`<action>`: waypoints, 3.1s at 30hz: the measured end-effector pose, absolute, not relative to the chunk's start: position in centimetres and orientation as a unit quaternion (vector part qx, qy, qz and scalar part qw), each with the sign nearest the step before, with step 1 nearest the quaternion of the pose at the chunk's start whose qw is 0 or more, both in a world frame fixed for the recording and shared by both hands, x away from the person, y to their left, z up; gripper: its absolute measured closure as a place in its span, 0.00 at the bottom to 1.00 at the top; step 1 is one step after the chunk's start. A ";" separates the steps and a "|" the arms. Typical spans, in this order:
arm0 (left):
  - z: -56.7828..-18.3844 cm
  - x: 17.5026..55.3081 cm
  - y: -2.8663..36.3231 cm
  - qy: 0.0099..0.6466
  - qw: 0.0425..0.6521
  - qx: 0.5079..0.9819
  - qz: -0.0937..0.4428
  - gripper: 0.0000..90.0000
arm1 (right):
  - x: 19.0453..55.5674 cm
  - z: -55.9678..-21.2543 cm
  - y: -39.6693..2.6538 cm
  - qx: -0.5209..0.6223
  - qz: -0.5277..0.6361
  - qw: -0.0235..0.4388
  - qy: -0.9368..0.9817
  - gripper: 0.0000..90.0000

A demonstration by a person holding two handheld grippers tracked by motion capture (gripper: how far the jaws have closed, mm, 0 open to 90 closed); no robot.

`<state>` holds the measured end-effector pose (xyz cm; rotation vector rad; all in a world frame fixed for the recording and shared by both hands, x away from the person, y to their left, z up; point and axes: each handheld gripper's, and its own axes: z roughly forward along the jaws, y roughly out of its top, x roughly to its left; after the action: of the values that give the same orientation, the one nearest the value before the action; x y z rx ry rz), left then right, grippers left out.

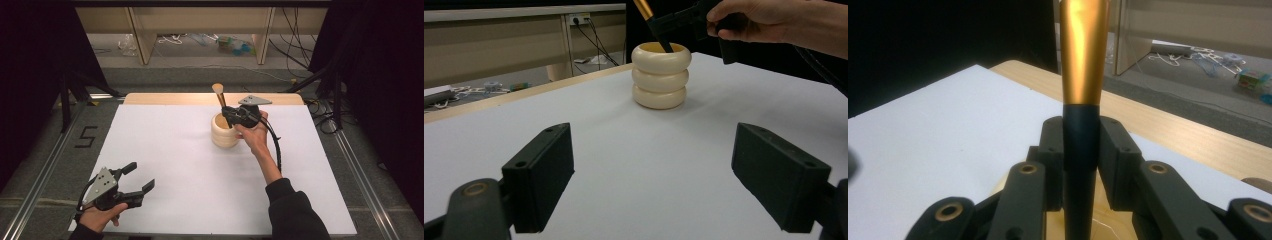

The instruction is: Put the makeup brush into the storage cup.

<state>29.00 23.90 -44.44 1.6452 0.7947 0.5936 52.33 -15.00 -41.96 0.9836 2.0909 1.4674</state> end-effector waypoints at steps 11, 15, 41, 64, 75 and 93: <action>-44.5 29.0 23.8 0.341 0.574 0.700 0.251 0.19 | 52.1 -42.0 -14.9 0.356 0.515 0.196 0.754 0.78; -44.5 28.9 23.8 0.341 0.574 0.700 0.252 0.19 | 51.6 -41.2 -15.2 0.358 0.516 0.206 0.751 0.69; -44.4 29.0 23.8 0.339 0.574 0.701 0.254 0.19 | 49.2 -38.5 -15.9 0.356 0.504 0.223 0.755 0.44; -44.4 28.9 23.8 0.339 0.574 0.701 0.254 0.19 | 46.5 -37.7 -17.0 0.350 0.493 0.224 0.764 0.34; -44.4 28.9 23.8 0.338 0.574 0.701 0.255 0.19 | 45.5 -37.6 -17.4 0.348 0.497 0.226 0.762 0.31; -44.4 28.9 23.8 0.338 0.574 0.701 0.255 0.19 | 44.1 -37.6 -18.0 0.349 0.495 0.226 0.763 0.29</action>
<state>28.93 23.82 -44.39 1.6422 0.7921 0.5985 44.14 -17.98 -37.64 0.9628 2.1042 1.3639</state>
